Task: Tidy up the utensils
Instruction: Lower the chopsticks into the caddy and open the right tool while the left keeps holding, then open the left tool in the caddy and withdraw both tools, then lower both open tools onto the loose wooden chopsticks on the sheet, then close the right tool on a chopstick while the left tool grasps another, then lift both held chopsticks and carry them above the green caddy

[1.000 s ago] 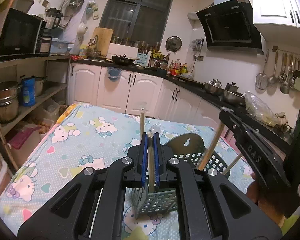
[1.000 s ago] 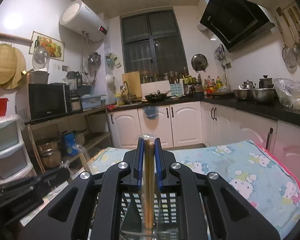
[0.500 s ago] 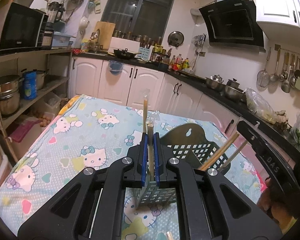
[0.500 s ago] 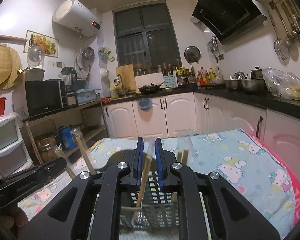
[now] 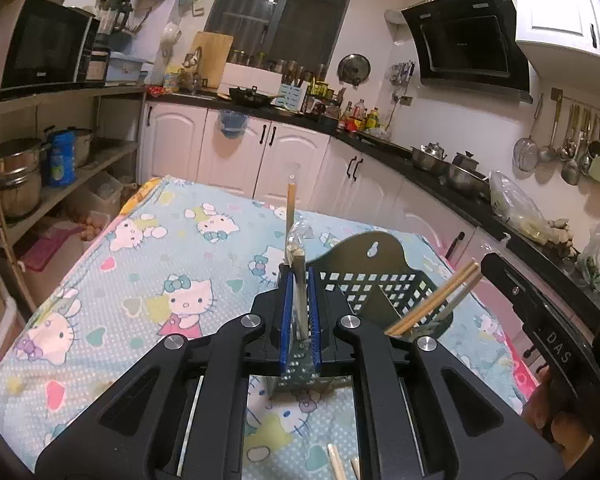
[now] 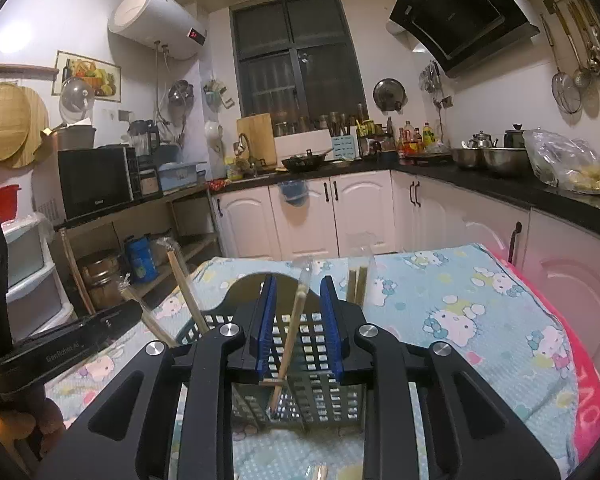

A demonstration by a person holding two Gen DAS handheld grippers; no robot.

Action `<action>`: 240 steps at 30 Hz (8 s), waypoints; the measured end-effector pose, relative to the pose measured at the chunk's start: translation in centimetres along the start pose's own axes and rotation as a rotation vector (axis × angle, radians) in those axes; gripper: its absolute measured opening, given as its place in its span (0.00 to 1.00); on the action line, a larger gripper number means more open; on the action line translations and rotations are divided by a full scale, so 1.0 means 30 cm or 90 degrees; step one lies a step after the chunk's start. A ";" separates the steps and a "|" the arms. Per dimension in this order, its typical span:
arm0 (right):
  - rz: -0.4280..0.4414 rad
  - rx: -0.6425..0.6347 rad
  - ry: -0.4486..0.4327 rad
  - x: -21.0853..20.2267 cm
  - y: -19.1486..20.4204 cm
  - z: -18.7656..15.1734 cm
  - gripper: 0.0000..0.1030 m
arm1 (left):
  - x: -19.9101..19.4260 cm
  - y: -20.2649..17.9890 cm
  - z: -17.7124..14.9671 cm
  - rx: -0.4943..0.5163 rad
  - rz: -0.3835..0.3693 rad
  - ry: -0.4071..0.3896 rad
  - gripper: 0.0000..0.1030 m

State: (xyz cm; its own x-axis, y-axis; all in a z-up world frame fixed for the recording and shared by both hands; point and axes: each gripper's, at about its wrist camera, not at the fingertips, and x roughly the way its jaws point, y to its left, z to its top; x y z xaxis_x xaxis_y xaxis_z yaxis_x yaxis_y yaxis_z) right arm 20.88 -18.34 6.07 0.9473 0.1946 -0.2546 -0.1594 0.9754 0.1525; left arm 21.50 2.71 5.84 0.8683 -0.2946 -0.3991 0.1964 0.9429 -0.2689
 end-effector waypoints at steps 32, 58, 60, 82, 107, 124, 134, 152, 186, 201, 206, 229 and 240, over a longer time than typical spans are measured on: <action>-0.013 -0.018 0.067 -0.190 -0.011 -0.079 0.42 | -0.182 -0.010 -0.105 -0.014 -0.024 0.028 0.70; -0.001 -0.046 0.136 -0.276 -0.025 -0.197 0.57 | -0.243 0.027 -0.217 -0.023 0.014 0.062 0.89; 0.001 -0.050 0.144 -0.276 -0.024 -0.212 0.57 | -0.240 0.034 -0.229 -0.025 0.016 0.068 0.89; 0.015 -0.074 0.248 -0.189 -0.003 -0.303 0.57 | -0.163 0.124 -0.366 -0.080 0.018 0.170 0.89; 0.018 -0.098 0.410 0.060 -0.012 -0.383 0.42 | 0.015 0.220 -0.400 -0.180 -0.024 0.267 0.55; 0.013 -0.072 0.455 0.226 -0.009 -0.396 0.34 | 0.087 0.228 -0.369 -0.170 -0.004 0.284 0.55; 0.014 -0.068 0.456 0.256 0.010 -0.386 0.16 | 0.105 0.263 -0.361 -0.176 0.046 0.282 0.16; 0.078 -0.023 0.391 0.127 -0.007 -0.292 0.12 | -0.006 0.225 -0.315 -0.186 -0.008 0.234 0.04; 0.129 0.020 0.153 -0.261 -0.077 -0.020 0.10 | -0.215 -0.040 -0.057 -0.077 -0.091 0.099 0.02; 0.103 0.030 0.100 -0.295 -0.166 0.059 0.10 | -0.203 -0.144 0.037 -0.034 -0.096 0.074 0.02; 0.093 0.029 0.089 -0.287 -0.191 0.090 0.10 | -0.189 -0.171 0.077 -0.026 -0.096 0.063 0.02; 0.064 -0.007 0.034 -0.166 -0.249 0.301 0.10 | -0.107 -0.219 0.257 -0.022 -0.087 0.016 0.02; 0.043 -0.001 -0.002 -0.033 -0.264 0.436 0.10 | -0.035 -0.222 0.360 -0.021 -0.079 -0.009 0.02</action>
State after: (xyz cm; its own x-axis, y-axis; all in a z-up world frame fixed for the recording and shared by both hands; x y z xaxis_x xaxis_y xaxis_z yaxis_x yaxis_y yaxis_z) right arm 24.84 -27.61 17.59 0.9351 0.2600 -0.2406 -0.2238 0.9601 0.1678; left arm 24.19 -1.57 17.54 0.8446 -0.4063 -0.3487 0.2881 0.8938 -0.3436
